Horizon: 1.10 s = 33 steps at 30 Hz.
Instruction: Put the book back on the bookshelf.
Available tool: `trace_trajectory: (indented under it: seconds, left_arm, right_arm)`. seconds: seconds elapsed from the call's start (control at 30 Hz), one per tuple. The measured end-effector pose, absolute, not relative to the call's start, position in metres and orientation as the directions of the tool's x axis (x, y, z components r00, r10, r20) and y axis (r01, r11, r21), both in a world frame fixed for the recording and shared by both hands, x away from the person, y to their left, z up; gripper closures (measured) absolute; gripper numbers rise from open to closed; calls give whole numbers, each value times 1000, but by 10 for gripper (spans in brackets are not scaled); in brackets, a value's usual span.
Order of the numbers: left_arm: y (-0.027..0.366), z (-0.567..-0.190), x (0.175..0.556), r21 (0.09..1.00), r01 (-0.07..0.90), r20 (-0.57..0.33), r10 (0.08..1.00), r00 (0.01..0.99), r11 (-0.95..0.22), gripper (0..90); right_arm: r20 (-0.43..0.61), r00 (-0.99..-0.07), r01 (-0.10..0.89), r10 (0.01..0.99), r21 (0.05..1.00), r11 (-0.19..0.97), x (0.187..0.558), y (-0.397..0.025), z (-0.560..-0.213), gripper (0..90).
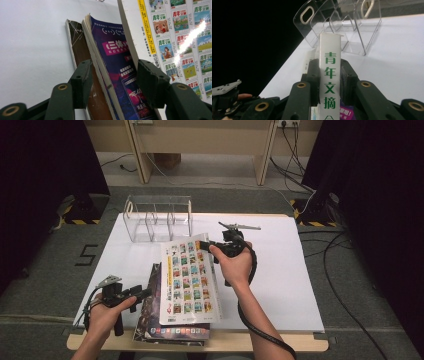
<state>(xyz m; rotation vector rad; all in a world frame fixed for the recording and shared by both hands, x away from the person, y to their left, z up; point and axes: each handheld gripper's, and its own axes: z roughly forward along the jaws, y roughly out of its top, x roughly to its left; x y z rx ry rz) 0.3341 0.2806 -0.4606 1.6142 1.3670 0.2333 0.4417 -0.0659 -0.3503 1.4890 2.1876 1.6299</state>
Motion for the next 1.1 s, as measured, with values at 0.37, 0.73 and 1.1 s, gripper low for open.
trace_trajectory:
  seconds: [0.37, 0.73, 1.1]
  left_arm:
    - [278, -453, 335, 770, 631, -402, 840, 363, 95, 455]
    - [280, -453, 334, 770, 631, -399, 843, 359, 95, 462]
    - [284, -456, 333, 768, 633, -398, 848, 351, 99, 455]
  right_arm:
    - [382, -548, 559, 744, 829, -15, 442, -58, -325, 742]
    - [335, -530, 494, 779, 869, -38, 444, -51, -313, 742]
    - [283, -492, 445, 823, 894, -42, 449, -50, -308, 742]
